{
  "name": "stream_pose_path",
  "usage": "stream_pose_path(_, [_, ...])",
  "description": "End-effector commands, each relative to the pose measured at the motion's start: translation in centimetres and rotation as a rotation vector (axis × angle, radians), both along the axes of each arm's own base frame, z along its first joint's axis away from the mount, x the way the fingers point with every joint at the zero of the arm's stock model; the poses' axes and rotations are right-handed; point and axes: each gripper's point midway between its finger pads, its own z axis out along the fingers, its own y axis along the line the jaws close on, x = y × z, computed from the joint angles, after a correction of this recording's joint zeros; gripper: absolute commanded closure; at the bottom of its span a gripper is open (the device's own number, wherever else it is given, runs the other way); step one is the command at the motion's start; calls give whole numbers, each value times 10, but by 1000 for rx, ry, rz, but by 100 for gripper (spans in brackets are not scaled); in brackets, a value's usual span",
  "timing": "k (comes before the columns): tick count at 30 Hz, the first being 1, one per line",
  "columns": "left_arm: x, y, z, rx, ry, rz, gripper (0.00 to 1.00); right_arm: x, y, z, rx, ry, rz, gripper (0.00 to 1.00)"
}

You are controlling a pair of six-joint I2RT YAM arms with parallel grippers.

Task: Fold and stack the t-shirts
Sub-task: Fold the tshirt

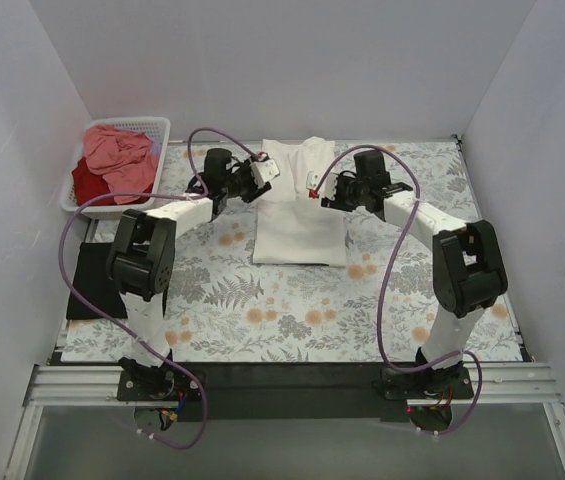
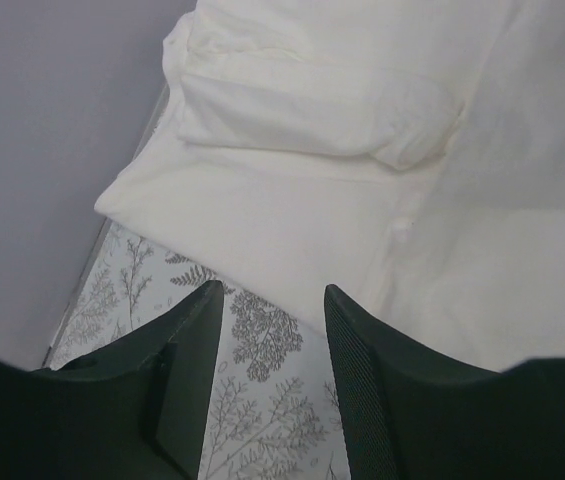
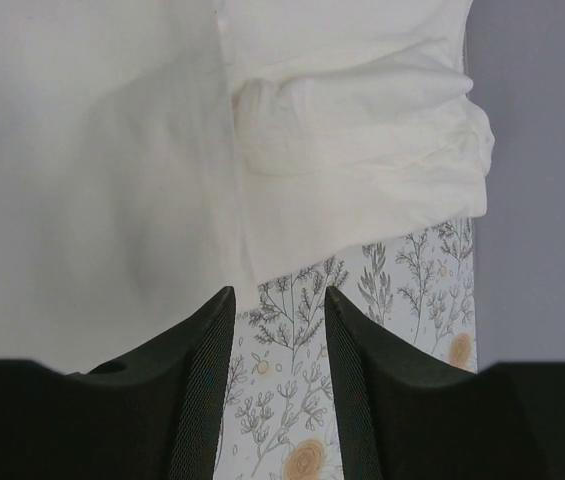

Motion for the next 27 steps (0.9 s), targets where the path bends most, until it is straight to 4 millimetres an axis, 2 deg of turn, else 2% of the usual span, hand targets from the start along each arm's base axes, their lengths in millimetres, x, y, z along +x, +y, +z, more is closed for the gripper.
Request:
stream_pose_path(1, [-31,18,40,-75,85,14,56,-20,-9,49,42,-46,-10,53])
stream_pose_path(2, [-48,18,64,-103,69,-19,56,-32,-10,62,58,-46,2,54])
stream_pose_path(4, [-80,19,53,-100,140,-60,56,-65,-11,47,71,63,32,54])
stream_pose_path(5, [-104,19,51,-117,179,-82,56,-76,-11,54,87,68,40,55])
stream_pose_path(7, [-128,19,37,-112,248,-98,57,-100,-11,40,100,151,41,56])
stream_pose_path(8, [-143,21,23,-101,283,-99,58,-106,-10,36,101,169,41,58])
stream_pose_path(12, [-175,14,3,-121,409,-109,61,-130,-4,17,117,294,38,63])
stream_pose_path(15, [-193,13,-15,-66,404,-137,61,-148,-3,-5,74,338,67,63])
stream_pose_path(18, [-201,12,-30,-24,384,-173,61,-161,-3,-29,18,359,101,62])
stream_pose_path(22, [-198,11,-46,34,300,-205,60,-166,-4,-58,-35,377,109,59])
stream_pose_path(27, [-206,7,-65,96,243,-262,59,-167,-5,-74,-71,379,120,57])
